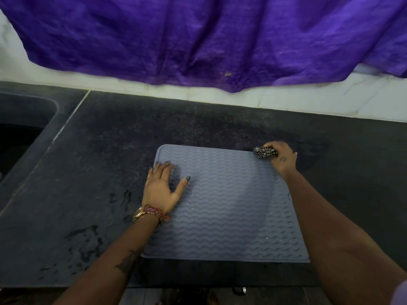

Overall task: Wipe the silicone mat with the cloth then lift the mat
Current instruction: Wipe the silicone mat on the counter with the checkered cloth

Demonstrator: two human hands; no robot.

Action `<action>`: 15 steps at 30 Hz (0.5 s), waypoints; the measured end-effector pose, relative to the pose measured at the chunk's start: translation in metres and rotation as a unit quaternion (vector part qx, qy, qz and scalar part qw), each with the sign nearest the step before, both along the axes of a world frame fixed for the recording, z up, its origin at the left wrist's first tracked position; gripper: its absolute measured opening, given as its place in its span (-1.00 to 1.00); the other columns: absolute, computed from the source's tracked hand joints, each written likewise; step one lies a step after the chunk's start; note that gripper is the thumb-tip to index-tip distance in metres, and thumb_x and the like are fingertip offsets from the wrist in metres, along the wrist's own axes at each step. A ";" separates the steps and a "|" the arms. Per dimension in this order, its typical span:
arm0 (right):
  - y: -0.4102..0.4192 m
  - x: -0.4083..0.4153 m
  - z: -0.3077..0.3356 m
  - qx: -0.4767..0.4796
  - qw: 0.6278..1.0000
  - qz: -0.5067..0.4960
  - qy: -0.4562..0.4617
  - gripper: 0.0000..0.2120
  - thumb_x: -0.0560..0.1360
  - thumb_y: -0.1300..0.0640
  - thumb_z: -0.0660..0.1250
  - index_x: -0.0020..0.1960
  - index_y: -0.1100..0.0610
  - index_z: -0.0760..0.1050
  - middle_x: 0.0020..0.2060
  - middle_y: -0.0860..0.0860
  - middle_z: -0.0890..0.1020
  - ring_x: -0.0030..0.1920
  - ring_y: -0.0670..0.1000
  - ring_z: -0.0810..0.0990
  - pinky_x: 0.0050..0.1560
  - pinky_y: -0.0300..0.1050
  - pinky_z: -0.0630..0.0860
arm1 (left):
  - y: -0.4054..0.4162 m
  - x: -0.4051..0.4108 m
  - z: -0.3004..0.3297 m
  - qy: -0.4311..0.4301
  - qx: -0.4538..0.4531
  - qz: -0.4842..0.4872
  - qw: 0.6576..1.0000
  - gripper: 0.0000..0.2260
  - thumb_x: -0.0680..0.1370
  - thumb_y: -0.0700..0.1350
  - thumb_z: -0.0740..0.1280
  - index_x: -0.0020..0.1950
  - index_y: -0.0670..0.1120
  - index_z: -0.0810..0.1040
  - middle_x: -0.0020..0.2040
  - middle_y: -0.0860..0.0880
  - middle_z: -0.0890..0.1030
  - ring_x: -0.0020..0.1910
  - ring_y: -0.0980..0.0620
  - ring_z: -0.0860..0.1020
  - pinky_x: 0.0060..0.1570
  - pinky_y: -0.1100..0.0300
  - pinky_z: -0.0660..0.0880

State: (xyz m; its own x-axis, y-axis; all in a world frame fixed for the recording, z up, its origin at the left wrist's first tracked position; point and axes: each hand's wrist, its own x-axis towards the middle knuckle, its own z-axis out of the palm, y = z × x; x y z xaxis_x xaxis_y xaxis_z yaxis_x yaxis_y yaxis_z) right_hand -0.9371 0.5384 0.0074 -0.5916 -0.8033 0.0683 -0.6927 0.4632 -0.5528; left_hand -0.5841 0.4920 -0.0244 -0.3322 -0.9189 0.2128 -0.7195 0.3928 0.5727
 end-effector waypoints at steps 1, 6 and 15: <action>0.001 0.004 -0.002 0.004 1.000 -0.013 0.008 -0.53 0.40 0.47 0.16 0.07 -0.01 0.55 0.27 0.10 0.44 0.43 0.17 0.22 0.40 0.15 -0.11 | 0.000 -0.001 0.001 -0.007 -0.001 -0.002 1.000 -0.25 0.40 0.38 0.01 0.36 -0.12 0.41 0.41 -0.08 0.39 0.46 -0.08 0.22 0.48 0.03 0.01; 0.005 0.018 -0.004 0.046 0.998 -0.040 0.017 -0.47 0.42 0.44 0.10 0.11 -0.12 0.49 0.33 0.03 0.39 0.48 0.13 0.08 0.36 0.39 -0.19 | 0.003 0.000 0.003 -0.059 -0.004 -0.027 0.998 -0.25 0.41 0.38 -0.10 0.43 -0.04 0.32 0.46 -0.01 0.31 0.49 -0.05 0.14 0.48 0.05 -0.12; 0.007 0.017 -0.001 0.064 0.996 -0.001 0.055 -0.60 0.54 0.27 0.15 0.27 -0.10 0.42 0.36 0.05 0.39 0.47 0.19 0.08 0.39 0.35 -0.02 | 0.001 -0.003 0.003 -0.151 -0.002 -0.048 0.987 -0.19 0.37 0.41 -0.23 0.50 0.04 0.17 0.53 0.03 0.14 0.52 0.00 -0.01 0.49 0.04 -0.19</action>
State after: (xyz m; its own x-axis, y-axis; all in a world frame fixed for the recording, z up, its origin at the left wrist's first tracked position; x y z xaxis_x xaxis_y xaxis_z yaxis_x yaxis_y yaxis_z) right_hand -0.9201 0.5455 0.0064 -0.5874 -0.8088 0.0289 -0.7450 0.5264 -0.4098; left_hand -0.5875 0.4930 -0.0217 -0.4670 -0.8793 0.0932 -0.8167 0.4694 0.3357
